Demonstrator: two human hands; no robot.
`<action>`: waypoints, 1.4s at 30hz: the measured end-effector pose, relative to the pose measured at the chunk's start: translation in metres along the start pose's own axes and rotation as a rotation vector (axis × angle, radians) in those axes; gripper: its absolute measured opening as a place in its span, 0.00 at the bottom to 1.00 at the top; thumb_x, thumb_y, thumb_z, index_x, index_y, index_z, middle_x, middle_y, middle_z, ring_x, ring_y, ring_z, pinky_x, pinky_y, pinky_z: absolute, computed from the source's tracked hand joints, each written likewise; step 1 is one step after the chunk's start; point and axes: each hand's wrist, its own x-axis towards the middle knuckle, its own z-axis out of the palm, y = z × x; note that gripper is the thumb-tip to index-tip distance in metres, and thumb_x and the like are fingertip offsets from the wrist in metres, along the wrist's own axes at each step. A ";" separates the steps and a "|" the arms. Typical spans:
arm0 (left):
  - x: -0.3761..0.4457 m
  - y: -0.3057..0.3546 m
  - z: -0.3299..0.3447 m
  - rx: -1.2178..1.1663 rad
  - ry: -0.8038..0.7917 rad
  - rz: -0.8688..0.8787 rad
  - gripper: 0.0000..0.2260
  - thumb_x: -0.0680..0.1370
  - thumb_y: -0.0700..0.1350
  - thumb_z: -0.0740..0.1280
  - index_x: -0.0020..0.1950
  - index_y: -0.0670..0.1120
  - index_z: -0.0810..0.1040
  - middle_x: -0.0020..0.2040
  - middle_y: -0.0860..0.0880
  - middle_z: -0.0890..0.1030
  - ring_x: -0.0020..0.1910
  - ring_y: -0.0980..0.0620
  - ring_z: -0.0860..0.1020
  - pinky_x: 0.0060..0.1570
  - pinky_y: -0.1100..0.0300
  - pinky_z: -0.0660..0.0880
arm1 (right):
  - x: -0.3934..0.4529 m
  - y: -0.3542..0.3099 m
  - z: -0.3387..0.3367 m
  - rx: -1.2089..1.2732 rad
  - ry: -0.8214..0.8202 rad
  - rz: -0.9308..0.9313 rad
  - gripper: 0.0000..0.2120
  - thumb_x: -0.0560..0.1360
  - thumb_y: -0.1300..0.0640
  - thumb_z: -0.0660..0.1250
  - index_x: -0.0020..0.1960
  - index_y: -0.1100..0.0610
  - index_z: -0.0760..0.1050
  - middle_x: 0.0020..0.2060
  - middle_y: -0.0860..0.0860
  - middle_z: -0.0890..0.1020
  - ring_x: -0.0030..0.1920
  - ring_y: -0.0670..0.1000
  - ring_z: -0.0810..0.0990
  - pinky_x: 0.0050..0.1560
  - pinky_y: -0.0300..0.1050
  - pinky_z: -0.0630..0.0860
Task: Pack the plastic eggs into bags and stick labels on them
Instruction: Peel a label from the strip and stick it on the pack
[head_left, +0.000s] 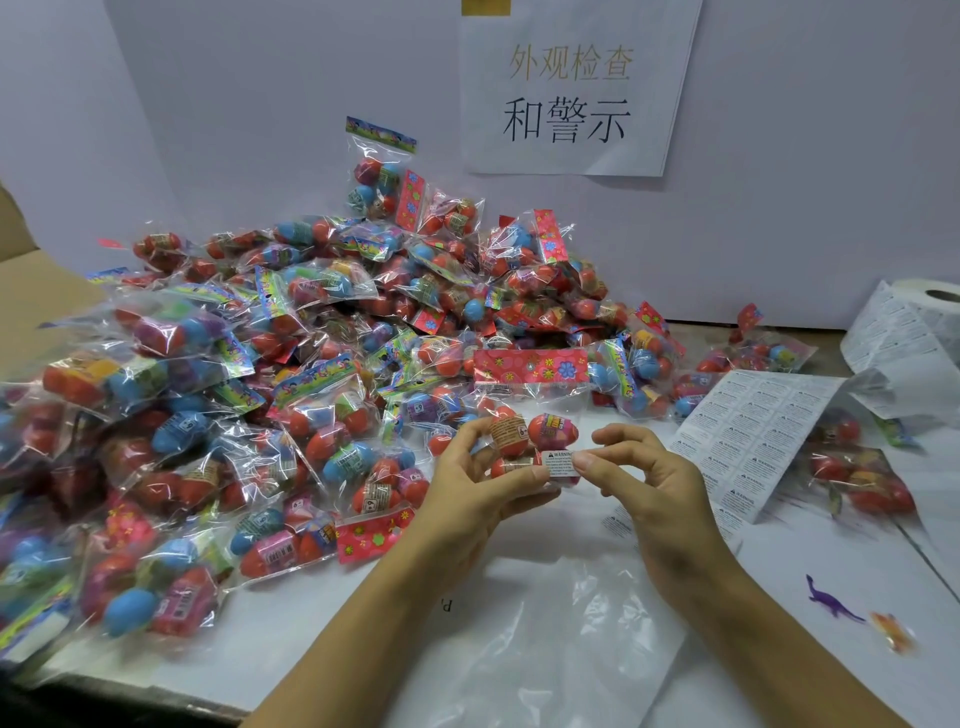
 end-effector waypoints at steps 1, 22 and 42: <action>0.000 0.000 0.000 0.000 0.004 0.002 0.24 0.73 0.33 0.75 0.66 0.41 0.72 0.60 0.36 0.83 0.55 0.33 0.84 0.54 0.48 0.82 | 0.000 0.000 0.000 0.003 0.000 0.000 0.09 0.62 0.46 0.75 0.38 0.49 0.87 0.49 0.37 0.80 0.46 0.38 0.80 0.40 0.31 0.74; 0.000 0.000 0.000 -0.017 -0.013 0.010 0.26 0.71 0.34 0.77 0.66 0.43 0.73 0.59 0.37 0.84 0.56 0.35 0.84 0.54 0.50 0.82 | -0.002 0.000 0.004 -0.148 0.041 0.082 0.28 0.60 0.32 0.78 0.53 0.47 0.82 0.50 0.46 0.86 0.54 0.45 0.82 0.52 0.47 0.78; 0.001 0.001 0.000 -0.017 0.010 0.012 0.26 0.71 0.34 0.76 0.66 0.42 0.72 0.59 0.37 0.84 0.55 0.34 0.84 0.54 0.50 0.82 | -0.005 -0.004 0.004 -0.108 -0.026 0.060 0.11 0.69 0.42 0.75 0.46 0.47 0.85 0.50 0.41 0.83 0.51 0.44 0.82 0.50 0.45 0.78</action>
